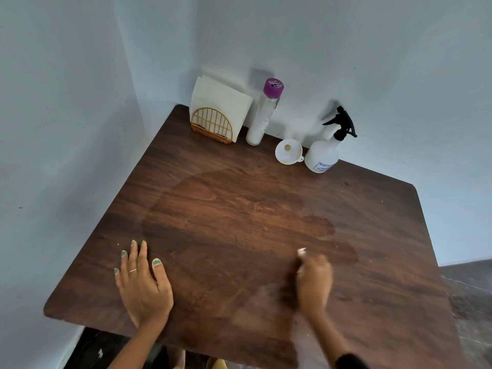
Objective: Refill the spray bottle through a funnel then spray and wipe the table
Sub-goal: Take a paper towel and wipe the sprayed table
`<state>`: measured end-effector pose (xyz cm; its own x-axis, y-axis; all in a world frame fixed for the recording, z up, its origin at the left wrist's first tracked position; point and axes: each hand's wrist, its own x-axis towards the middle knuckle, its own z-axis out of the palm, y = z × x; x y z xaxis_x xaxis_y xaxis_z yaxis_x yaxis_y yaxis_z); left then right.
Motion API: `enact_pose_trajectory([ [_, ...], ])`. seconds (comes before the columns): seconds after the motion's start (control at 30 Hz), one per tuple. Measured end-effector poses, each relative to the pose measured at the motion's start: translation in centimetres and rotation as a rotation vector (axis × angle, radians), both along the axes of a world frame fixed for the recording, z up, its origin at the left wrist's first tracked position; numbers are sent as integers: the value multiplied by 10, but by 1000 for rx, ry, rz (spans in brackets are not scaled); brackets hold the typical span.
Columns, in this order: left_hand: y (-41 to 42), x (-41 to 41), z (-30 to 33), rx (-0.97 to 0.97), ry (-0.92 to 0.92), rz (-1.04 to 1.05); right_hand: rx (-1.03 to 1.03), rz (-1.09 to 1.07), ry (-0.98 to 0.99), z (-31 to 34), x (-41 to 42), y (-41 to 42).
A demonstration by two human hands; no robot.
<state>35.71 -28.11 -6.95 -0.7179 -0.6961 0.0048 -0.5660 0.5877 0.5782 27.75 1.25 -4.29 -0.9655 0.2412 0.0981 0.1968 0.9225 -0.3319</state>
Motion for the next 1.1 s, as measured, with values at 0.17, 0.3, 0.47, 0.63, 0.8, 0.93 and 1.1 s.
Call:
enact_pose_trajectory([
  [0.17, 1, 1, 0, 14, -3, 7, -125, 707, -41, -7, 111, -102],
  [0.3, 1, 1, 0, 15, -4, 5, -338, 772, 138, -15, 109, -52],
  [0.47, 0, 1, 0, 3, -16, -3, -68, 198, -61, 6, 30, 63],
  [0.63, 0, 2, -1, -7, -34, -12, -21, -406, -35, 13, 15, 85],
  [0.8, 0, 1, 0, -4, -29, -8, -9, 211, -24, -9, 73, -41],
  [0.93, 2, 1, 2, 3, -26, -5, -104, 698, -166, -5, 127, -126],
  [1.1, 2, 1, 2, 23, -39, 11, -496, 518, -554, 18, 90, -100],
])
